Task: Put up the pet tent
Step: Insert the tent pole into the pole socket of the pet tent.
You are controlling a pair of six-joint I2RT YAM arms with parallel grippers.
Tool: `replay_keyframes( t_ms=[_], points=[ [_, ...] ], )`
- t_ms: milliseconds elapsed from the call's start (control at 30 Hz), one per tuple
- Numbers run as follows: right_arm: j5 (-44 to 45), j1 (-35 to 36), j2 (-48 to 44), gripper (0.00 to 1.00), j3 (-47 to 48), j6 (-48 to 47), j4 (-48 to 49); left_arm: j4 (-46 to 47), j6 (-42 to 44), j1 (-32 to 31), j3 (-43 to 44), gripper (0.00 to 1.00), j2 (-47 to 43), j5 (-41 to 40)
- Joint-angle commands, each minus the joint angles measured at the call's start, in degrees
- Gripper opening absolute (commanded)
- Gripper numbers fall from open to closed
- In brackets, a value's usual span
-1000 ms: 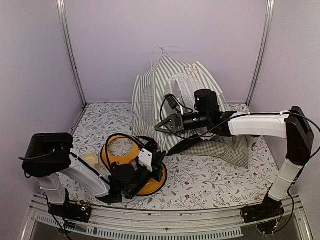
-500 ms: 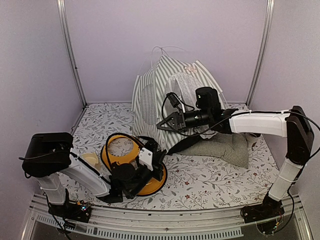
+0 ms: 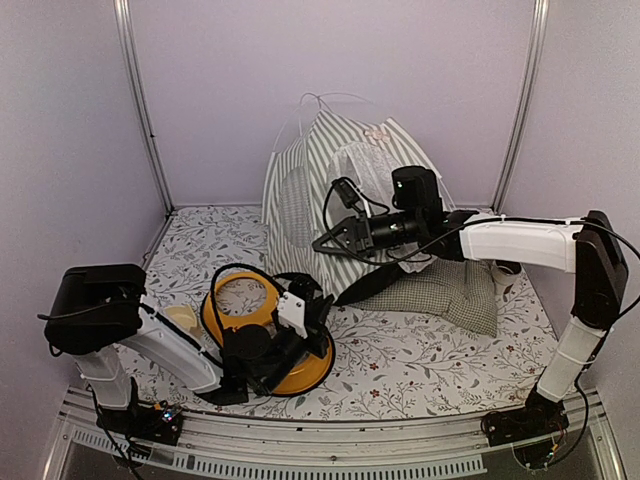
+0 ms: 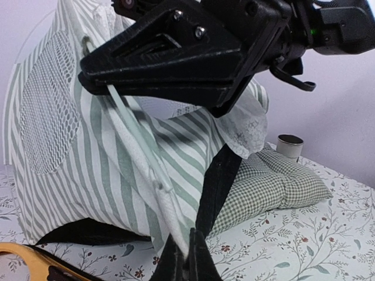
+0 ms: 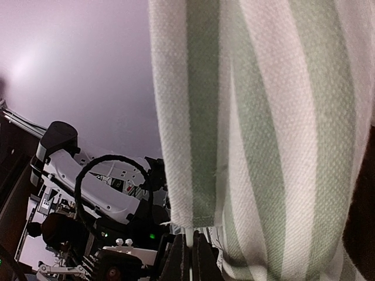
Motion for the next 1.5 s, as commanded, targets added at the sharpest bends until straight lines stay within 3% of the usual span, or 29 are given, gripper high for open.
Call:
replay_keyframes(
  t_ms=[0, 1467],
  points=[
    [11.6, -6.5, -1.8, 0.0, 6.9, 1.3, 15.8, -14.3, 0.7, -6.4, -2.8, 0.0, 3.9, 12.1],
    [11.9, -7.8, 1.3, 0.0, 9.8, 2.7, 16.6, -14.2, 1.5, -6.9, -2.5, 0.0, 4.3, 12.0]
  ],
)
